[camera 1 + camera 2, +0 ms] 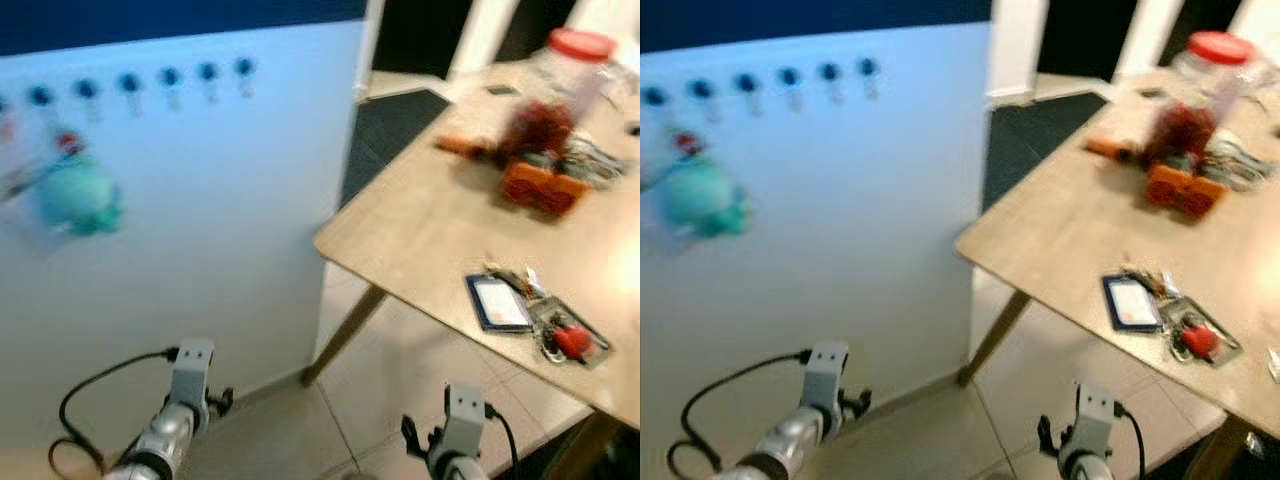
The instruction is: Hang keys on a hook
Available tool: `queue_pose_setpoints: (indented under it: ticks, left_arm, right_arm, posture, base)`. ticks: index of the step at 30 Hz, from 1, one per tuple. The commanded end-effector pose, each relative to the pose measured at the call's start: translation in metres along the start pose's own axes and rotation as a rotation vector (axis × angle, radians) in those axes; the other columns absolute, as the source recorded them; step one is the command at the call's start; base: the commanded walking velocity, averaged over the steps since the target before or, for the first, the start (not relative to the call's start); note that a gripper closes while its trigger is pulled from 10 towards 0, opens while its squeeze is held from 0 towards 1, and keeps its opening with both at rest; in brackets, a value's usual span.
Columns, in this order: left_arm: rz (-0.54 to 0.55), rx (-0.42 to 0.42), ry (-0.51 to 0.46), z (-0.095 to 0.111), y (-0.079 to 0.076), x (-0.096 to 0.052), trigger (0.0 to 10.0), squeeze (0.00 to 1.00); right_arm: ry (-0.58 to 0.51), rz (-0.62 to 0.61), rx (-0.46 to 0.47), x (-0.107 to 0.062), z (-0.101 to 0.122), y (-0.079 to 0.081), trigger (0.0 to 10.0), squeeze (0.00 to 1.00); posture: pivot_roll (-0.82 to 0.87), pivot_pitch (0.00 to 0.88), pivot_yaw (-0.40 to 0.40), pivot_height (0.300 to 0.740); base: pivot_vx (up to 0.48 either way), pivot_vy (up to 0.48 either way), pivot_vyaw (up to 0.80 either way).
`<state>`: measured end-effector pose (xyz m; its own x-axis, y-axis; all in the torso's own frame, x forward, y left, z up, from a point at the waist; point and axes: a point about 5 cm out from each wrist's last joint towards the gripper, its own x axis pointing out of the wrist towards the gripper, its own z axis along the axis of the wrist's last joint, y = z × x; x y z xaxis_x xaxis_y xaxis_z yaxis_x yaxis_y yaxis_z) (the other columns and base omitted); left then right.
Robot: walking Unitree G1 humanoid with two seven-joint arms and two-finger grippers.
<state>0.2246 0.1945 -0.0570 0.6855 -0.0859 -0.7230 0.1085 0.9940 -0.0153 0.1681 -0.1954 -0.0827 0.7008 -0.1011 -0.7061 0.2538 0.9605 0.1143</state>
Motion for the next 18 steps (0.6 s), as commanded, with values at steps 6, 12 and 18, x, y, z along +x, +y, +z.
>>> queue_pose_setpoints:
  ticks: [6,12,18]
  left_arm:
    - [-0.026,-0.022,-0.030,-0.0009,-0.0043,-0.0004,10.0,0.00]
    - [-0.077,0.041,-0.044,-0.0017,-0.0087,-0.0010,10.0,0.00]
    - [-0.066,0.033,-0.039,-0.0025,-0.0086,-0.0009,10.0,0.00]
  right_arm:
    - [0.000,0.011,-0.013,0.0015,0.0033,-0.0007,10.0,0.00]
    - [-0.004,0.030,-0.024,0.0027,0.0057,0.0016,10.0,0.00]
    - [-0.001,0.045,-0.036,0.0034,0.0068,0.0029,10.0,0.00]
  posture:
    - [0.02,0.006,-0.003,0.740]
    - [0.03,0.007,-0.010,0.740]
    - [0.03,0.008,-0.012,0.740]
  base:
    - [0.000,0.000,-0.80]
    - [0.000,0.000,-0.80]
    - [0.000,0.000,-0.80]
